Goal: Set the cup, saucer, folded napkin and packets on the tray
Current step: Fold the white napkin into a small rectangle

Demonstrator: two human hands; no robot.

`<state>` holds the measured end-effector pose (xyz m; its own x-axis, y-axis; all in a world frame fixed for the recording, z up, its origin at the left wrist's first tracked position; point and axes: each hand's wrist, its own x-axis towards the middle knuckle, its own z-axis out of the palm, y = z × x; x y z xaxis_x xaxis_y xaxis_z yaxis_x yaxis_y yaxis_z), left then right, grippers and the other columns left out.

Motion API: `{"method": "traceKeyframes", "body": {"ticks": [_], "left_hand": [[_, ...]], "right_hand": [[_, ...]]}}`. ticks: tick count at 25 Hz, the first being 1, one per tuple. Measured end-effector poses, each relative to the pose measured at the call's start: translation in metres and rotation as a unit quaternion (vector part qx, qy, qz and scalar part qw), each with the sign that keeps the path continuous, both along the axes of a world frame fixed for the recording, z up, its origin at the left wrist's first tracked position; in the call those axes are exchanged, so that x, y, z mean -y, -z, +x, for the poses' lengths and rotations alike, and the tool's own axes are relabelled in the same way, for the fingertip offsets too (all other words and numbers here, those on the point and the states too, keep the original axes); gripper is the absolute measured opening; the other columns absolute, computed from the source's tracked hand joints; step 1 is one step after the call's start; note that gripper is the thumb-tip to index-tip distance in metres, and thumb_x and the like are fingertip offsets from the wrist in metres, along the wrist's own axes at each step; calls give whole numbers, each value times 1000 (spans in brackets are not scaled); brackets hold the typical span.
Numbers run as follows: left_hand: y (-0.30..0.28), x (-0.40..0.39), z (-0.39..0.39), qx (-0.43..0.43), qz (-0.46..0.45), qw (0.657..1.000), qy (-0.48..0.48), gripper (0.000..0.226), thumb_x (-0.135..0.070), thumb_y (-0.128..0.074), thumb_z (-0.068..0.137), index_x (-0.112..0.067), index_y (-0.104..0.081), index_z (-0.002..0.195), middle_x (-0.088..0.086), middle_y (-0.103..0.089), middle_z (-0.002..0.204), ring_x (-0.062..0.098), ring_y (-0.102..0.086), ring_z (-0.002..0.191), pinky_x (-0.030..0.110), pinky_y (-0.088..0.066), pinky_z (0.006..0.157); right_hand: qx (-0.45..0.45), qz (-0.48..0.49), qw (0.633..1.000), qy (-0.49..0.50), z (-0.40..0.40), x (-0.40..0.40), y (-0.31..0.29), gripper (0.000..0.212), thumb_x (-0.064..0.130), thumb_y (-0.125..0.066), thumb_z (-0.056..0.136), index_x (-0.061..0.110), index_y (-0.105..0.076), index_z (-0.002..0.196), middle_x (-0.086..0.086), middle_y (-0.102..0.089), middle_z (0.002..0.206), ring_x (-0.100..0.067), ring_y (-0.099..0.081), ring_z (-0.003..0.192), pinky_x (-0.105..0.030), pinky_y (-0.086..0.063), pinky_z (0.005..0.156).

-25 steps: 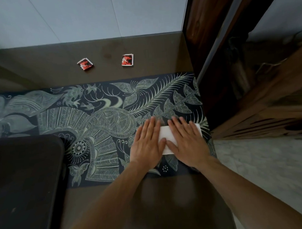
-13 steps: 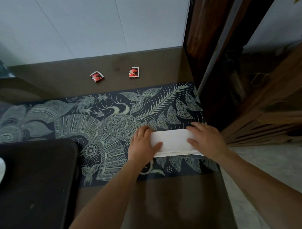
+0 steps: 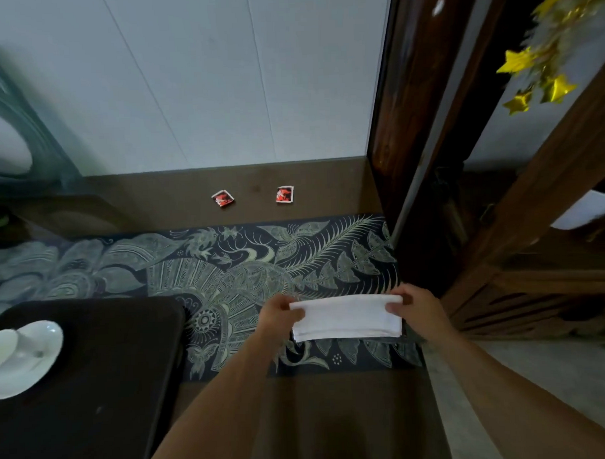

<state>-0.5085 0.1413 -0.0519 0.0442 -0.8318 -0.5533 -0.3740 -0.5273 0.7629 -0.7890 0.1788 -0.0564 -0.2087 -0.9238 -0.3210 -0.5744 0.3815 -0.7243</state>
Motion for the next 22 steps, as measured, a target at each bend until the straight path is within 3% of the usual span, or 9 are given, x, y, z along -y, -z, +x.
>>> {"method": "traceKeyframes", "body": {"ticks": [2,4,6,9,11,16,22], "left_hand": [[-12,-14,9,-63,9,997,-37,14,-5,-67,87,-10,-66,99,7,-64,92,16,-57,75,25,-48,66],[-24,-24,21,-113,-3,991,-78,8,-8,-68,87,-11,-67,95,9,-65,95,20,-57,76,33,-46,74],[-39,-31,34,-169,-19,981,-96,6,-13,-68,88,-11,-67,94,12,-65,99,24,-59,80,39,-46,74],[-64,-41,60,-253,-59,961,-99,10,-20,-67,89,-13,-67,97,11,-62,102,26,-62,85,35,-54,65],[-79,-49,78,-283,-91,950,-98,10,-25,-67,88,-18,-67,96,7,-62,100,24,-60,87,31,-54,63],[-103,-71,129,-305,-151,930,-136,11,-29,-67,89,-21,-65,97,3,-63,96,19,-59,85,34,-53,64],[-110,-95,214,-248,-206,934,-156,12,-32,-62,93,-24,-66,101,1,-66,96,17,-58,85,37,-51,72]], "right_hand": [[70,-18,997,19,4,-8,-14,15,19,-75,82,27,-62,86,4,-65,90,-16,-61,86,-29,-46,67],[115,-41,992,35,13,-11,-29,18,21,-76,81,32,-62,84,5,-65,92,-13,-61,86,-25,-44,63],[150,-64,986,43,23,-14,-42,16,25,-76,82,33,-63,87,5,-66,96,-12,-61,87,-25,-46,63],[179,-94,979,33,42,-23,-62,17,29,-74,83,30,-65,97,3,-65,102,-18,-62,94,-39,-56,76],[195,-125,972,32,61,-32,-75,20,31,-74,83,30,-65,101,6,-65,102,-17,-62,95,-41,-55,79],[219,-212,952,26,130,-53,-102,15,33,-69,87,42,-60,96,26,-62,92,6,-58,83,-28,-46,70],[214,-220,952,-8,226,-56,-111,13,35,-65,90,39,-56,98,7,-63,99,-7,-60,87,-23,-48,67]]}}
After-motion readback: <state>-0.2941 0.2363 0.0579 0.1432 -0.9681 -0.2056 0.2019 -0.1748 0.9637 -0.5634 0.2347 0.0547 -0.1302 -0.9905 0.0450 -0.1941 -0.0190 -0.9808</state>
